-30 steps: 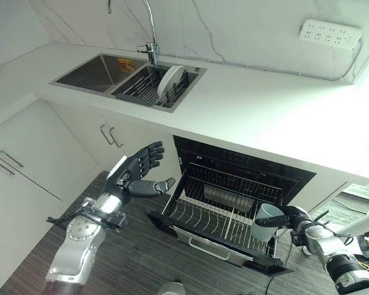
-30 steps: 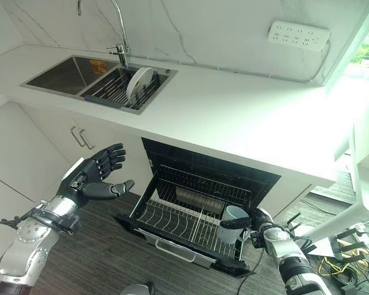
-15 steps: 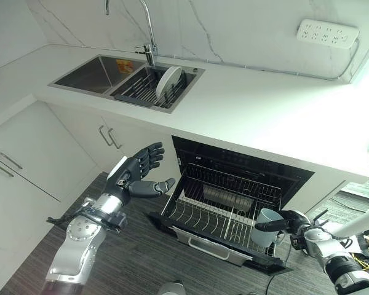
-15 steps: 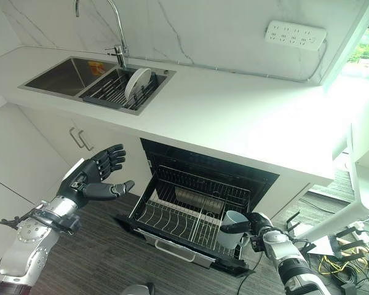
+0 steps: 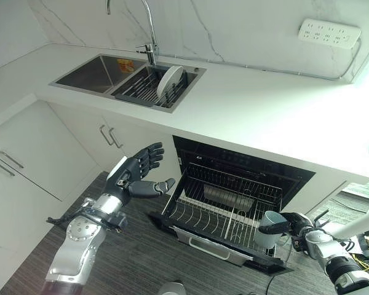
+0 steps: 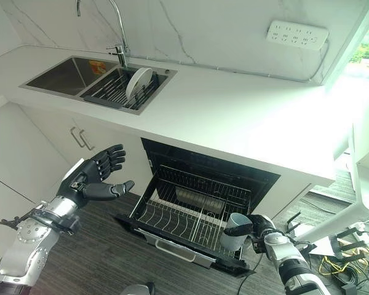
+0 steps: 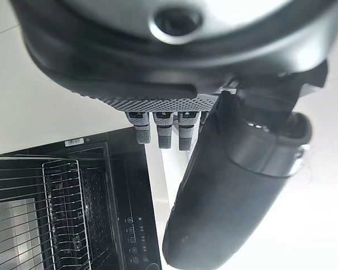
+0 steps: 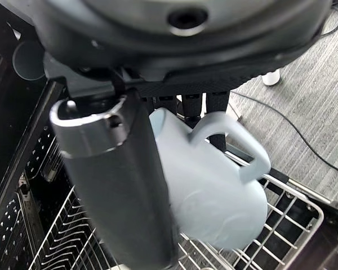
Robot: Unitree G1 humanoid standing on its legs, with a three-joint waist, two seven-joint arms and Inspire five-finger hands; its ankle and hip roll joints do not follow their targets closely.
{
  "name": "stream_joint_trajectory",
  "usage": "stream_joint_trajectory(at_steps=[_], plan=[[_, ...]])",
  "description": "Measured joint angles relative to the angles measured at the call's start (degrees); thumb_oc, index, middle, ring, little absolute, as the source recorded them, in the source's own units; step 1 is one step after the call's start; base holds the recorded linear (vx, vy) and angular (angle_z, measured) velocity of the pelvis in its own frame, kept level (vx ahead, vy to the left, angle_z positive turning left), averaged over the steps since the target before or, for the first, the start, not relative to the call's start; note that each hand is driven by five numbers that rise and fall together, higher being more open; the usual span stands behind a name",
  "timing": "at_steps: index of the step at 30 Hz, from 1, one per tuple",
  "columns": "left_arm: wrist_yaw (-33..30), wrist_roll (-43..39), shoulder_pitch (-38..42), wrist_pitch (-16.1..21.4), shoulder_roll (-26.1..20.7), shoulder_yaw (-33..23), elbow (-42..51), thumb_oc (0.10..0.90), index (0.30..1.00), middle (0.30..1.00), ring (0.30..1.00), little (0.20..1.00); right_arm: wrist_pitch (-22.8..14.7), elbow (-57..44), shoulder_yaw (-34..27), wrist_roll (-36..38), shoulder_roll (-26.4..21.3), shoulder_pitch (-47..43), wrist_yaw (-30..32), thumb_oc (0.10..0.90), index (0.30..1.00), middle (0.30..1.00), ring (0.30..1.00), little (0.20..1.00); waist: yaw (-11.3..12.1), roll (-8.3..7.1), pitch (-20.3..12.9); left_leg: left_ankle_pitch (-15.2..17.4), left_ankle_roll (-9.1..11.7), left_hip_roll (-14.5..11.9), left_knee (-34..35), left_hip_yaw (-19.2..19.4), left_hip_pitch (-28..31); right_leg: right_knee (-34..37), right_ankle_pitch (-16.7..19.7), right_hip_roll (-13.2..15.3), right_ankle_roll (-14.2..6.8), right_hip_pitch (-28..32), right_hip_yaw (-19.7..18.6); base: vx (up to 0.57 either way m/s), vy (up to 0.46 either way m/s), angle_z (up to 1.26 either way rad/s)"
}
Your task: Place the dishes in the dishwasher.
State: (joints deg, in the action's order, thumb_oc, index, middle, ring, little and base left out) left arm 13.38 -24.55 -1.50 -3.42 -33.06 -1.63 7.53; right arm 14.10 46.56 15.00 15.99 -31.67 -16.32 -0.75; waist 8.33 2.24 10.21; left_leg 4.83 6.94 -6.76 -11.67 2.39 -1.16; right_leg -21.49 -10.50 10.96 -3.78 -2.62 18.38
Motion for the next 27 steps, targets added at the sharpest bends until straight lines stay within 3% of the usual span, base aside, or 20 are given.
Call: stream_joint_trajectory(at_steps=[18, 23, 27], plan=[[-0.1, 0.0, -0.4, 0.0, 0.0, 0.0, 0.0, 0.800, 0.900, 0.900, 0.900, 0.900, -1.4, -2.1, 0.0, 0.1, 0.0, -0.6, 4.8, 0.800, 0.900, 0.900, 0.900, 0.900, -0.1, 0.00, 0.0, 0.0, 0.0, 0.0, 0.0, 0.0, -0.1, 0.1, 0.0, 0.0, 0.0, 0.0, 0.1, 0.00, 0.000, 0.00], [-0.2, 0.0, -0.7, 0.0, 0.0, 0.0, 0.0, 0.800, 0.900, 0.900, 0.900, 0.900, -2.7, -8.4, -0.6, 0.1, 0.0, -0.5, 7.9, 0.800, 0.900, 0.900, 0.900, 0.900, -0.3, 0.02, 0.0, 0.0, 0.0, 0.0, 0.0, 0.0, -0.2, 0.1, 0.0, 0.0, 0.0, -0.2, 0.0, 0.00, 0.000, 0.00], [-0.2, 0.0, -2.7, 0.1, 0.1, -0.3, 0.4, 0.800, 0.900, 0.900, 0.900, 0.900, -3.3, -19.5, -3.4, 0.0, 0.1, 2.0, 9.8, 0.800, 0.900, 0.900, 0.900, 0.900, -0.7, 0.12, 0.1, 0.0, 0.0, 0.0, 0.0, 0.2, -0.3, 0.0, 0.0, 0.0, 0.0, -0.8, -0.3, 0.00, 0.008, -0.02]])
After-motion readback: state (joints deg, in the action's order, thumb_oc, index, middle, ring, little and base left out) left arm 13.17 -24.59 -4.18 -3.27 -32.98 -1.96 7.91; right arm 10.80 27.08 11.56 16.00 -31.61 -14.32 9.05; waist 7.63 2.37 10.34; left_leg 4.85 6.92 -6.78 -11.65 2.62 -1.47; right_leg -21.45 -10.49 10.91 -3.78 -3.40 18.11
